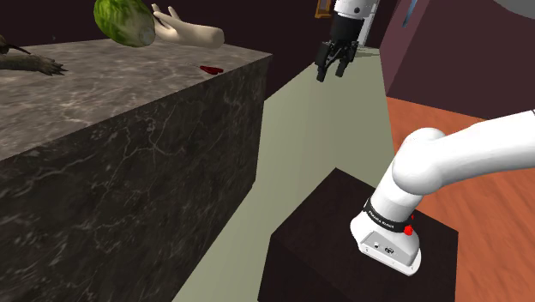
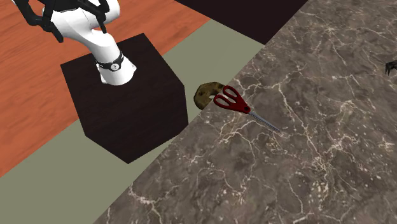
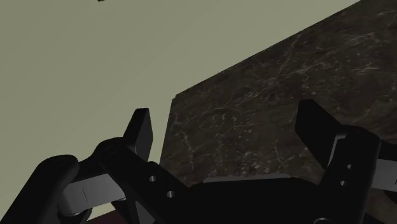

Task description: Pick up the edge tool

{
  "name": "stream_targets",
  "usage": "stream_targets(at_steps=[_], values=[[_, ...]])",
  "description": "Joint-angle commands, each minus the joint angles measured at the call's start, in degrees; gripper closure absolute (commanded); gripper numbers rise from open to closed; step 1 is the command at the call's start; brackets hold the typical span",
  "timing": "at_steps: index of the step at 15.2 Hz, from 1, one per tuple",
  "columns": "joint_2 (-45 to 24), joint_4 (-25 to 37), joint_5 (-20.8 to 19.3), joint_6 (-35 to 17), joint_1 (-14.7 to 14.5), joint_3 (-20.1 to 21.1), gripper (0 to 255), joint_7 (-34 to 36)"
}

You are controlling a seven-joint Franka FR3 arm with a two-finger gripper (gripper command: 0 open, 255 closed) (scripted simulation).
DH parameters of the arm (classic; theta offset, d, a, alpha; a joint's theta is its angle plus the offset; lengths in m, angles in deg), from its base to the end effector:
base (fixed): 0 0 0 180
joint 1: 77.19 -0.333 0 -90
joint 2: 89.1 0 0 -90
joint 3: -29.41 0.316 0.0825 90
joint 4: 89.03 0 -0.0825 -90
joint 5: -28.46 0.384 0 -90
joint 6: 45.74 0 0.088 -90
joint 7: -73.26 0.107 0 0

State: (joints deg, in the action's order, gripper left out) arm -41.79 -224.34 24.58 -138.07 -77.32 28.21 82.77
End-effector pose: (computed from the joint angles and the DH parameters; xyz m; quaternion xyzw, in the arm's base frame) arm 0.3002 -0.0147 0.6038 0.9950 -0.0889 0.0396 0.0232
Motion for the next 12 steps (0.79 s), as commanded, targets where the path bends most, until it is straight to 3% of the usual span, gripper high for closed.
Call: stream_targets(at_steps=[1,12], values=[[0.0,0.0,0.0,0.0,0.0,0.0,0,0.0],[-24.1,17.7,2.2,-6.1,-3.7,2.6,0,-1.7]])
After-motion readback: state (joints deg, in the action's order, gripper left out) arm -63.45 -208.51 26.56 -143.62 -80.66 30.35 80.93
